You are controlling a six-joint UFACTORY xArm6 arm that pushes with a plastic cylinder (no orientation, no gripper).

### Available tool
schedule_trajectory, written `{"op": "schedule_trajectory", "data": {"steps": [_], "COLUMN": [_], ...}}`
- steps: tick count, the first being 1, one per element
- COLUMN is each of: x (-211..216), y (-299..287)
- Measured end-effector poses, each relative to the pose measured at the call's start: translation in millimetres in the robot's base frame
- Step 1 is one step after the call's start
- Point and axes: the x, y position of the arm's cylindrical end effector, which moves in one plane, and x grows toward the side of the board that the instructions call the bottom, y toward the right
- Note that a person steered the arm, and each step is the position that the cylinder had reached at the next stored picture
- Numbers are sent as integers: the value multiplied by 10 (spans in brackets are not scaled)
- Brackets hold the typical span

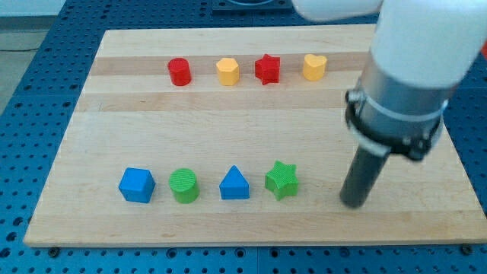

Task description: Place the green circle top of the blue cube

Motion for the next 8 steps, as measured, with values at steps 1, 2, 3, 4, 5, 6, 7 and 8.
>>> {"op": "schedule_trajectory", "data": {"steps": [1,2,3,4,5,6,7,8], "x": [266,242,233,-34,-191,-288,-398,-495], "y": [-357,-1114,-1827,-2026,-2131,-2250,-2189,-1941]}}
